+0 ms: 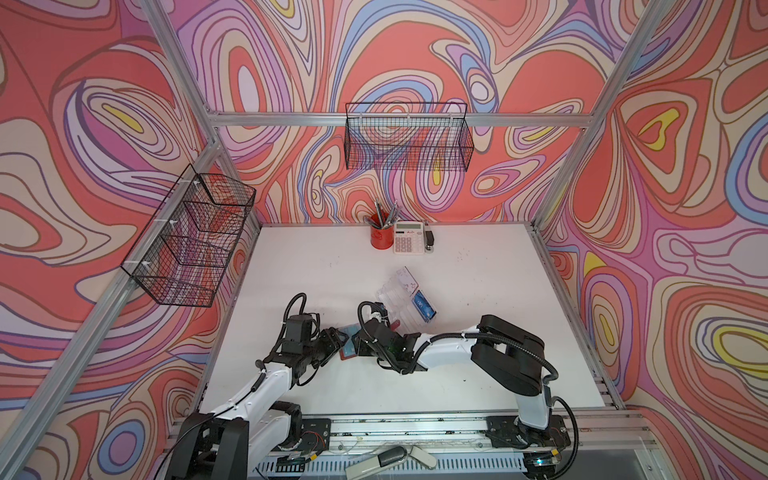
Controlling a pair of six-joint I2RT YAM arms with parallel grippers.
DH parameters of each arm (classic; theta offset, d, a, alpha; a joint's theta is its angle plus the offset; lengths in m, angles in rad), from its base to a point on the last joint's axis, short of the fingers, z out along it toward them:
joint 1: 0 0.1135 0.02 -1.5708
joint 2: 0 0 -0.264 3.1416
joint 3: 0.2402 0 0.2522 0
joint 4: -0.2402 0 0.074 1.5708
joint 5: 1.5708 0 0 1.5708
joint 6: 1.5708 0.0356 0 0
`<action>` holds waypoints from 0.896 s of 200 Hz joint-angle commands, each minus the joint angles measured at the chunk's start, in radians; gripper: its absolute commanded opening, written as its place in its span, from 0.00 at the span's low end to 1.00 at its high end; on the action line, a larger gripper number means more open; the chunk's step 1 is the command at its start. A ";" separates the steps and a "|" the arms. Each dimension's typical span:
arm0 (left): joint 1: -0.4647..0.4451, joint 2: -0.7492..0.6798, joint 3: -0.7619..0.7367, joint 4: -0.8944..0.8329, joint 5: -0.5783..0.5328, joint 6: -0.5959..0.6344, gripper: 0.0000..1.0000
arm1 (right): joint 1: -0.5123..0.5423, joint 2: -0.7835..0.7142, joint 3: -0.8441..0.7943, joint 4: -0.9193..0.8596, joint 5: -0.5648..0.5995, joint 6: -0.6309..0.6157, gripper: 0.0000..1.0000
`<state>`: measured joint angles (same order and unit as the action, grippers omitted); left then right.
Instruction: Put the credit cards into the card holder
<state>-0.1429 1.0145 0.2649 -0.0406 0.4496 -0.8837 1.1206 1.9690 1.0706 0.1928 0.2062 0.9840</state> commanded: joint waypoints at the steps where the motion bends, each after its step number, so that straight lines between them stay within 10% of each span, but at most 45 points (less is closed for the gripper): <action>1: 0.002 -0.063 0.030 -0.112 -0.045 0.028 0.70 | 0.006 -0.140 -0.069 0.004 0.084 -0.052 0.45; 71: 0.002 -0.328 0.086 -0.194 -0.224 0.036 0.83 | -0.010 -0.387 -0.211 -0.119 0.283 -0.072 0.55; 179: 0.007 -0.125 -0.050 0.151 -0.089 -0.020 0.89 | -0.012 -0.306 -0.156 -0.170 0.226 -0.142 0.55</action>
<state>-0.1421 0.8566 0.2268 0.0170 0.3328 -0.8810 1.1088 1.6169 0.8745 0.0685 0.4591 0.8742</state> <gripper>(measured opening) 0.885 0.550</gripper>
